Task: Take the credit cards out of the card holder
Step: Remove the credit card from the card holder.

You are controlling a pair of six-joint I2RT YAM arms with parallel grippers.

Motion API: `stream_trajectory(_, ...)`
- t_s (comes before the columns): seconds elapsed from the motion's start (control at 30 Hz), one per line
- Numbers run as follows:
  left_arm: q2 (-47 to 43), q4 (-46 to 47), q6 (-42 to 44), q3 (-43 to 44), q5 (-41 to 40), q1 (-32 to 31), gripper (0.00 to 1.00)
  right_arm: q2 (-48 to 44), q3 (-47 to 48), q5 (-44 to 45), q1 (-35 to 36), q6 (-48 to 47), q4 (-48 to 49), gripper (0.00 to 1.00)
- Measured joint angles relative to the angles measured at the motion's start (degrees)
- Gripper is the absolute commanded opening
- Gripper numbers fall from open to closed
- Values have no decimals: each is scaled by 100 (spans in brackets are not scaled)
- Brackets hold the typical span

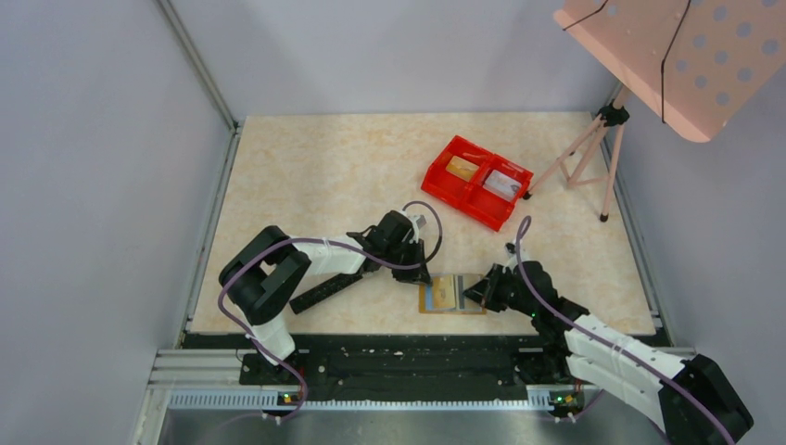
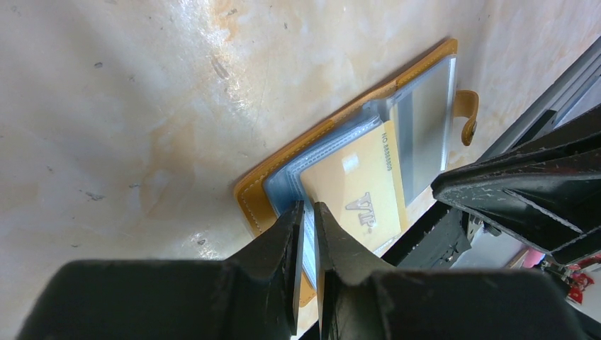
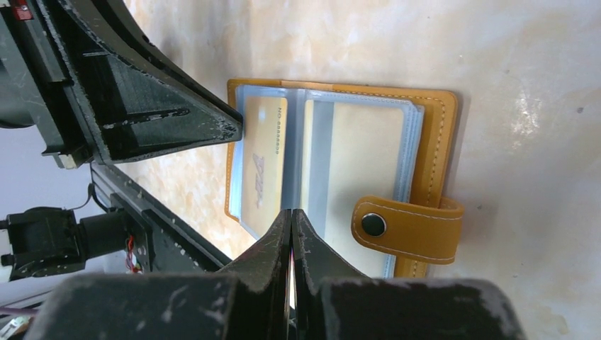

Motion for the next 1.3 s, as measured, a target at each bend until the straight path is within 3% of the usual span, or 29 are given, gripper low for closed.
stream_trajectory(0.07, 0, 4, -9, -2, 9, 0, 18, 0, -9, -46, -2, 2, 122, 12)
stream_trajectory(0.37, 24, 94, -26, -35, 111, 13, 18, 608, -9, -293, -7, 22, 592, 21)
stream_trajectory(0.77, 24, 197, -37, -87, 168, 24, 18, 1425, 4, -516, -9, 35, 1303, 18)
stream_trajectory(1.07, 33, 210, -37, -90, 186, 24, 18, 1598, 9, -540, -9, 35, 1488, 7)
stream_trajectory(1.13, 37, 214, -37, -90, 199, 31, 18, 1690, 11, -566, -9, 37, 1578, 0)
stream_trajectory(1.3, 42, 214, -37, -90, 208, 35, 18, 1814, 4, -614, -9, 85, 1764, 0)
